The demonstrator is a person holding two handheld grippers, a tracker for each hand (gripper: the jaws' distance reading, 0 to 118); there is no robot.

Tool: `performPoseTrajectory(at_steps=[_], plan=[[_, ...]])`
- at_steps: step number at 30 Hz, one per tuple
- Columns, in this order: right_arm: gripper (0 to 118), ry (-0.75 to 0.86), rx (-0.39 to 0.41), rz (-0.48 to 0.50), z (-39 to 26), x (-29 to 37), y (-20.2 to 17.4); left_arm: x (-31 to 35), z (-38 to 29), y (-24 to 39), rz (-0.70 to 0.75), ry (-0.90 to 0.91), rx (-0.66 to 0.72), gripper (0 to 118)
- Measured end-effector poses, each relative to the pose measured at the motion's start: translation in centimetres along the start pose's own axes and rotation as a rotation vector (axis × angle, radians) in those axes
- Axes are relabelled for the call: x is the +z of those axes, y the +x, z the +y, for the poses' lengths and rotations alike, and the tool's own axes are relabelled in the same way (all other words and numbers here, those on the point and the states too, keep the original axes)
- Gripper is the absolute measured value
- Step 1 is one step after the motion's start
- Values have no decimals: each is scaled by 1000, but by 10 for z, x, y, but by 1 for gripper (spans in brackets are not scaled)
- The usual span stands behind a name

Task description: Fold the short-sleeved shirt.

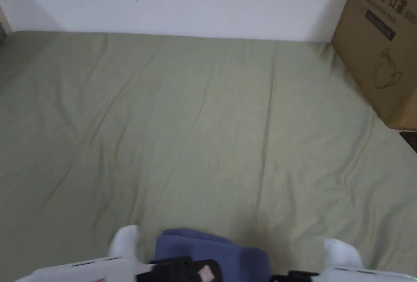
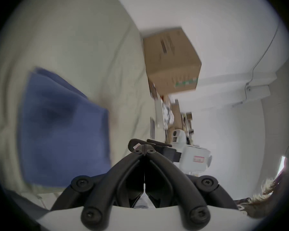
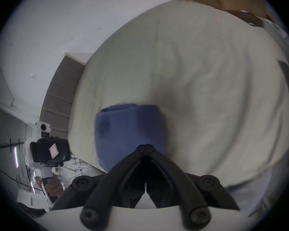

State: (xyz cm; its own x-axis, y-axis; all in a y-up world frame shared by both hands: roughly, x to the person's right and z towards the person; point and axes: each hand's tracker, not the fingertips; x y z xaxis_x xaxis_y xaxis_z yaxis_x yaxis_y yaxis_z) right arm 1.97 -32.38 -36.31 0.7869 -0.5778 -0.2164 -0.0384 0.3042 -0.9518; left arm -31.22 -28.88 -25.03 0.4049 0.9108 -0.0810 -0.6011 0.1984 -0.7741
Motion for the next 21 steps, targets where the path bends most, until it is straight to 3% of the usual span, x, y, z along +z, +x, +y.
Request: performPoseTrajectory(at_steps=[4, 6, 8, 9, 10, 11, 12, 13, 14, 16, 21], plan=[[0, -90, 113, 56, 4, -56, -24, 43, -3, -33, 69, 95, 141, 0], [0, -181, 142, 16, -1, -85, -28, 51, -9, -39, 195, 124, 144, 0], [0, -285, 86, -63, -8, -112, -18, 54, -14, -46, 246, 152, 149, 0], [0, -238, 14, 3, -8, -113, -10, 56, -11, -56, 236, 163, 183, 5], [0, -213, -37, 53, -5, -110, -2, 56, -11, -59, 226, 172, 216, 20], [0, -234, -59, 67, -2, -109, 3, 53, -10, -63, 218, 171, 244, 48], [0, -243, -77, 91, -2, -109, 7, 50, -7, -66, 207, 163, 269, 60], [0, -230, -32, 71, -2, -109, 8, 44, -4, -66, 199, 141, 276, 67], [0, -227, -40, 98, -5, -105, 12, 37, -1, -68, 194, 132, 274, 76], [0, -214, -10, 95, -7, -102, 9, 21, 6, -69, 213, 103, 236, 87], [0, -205, -31, 95, -9, -98, 7, -14, 33, -77, 189, -3, 143, 91]])
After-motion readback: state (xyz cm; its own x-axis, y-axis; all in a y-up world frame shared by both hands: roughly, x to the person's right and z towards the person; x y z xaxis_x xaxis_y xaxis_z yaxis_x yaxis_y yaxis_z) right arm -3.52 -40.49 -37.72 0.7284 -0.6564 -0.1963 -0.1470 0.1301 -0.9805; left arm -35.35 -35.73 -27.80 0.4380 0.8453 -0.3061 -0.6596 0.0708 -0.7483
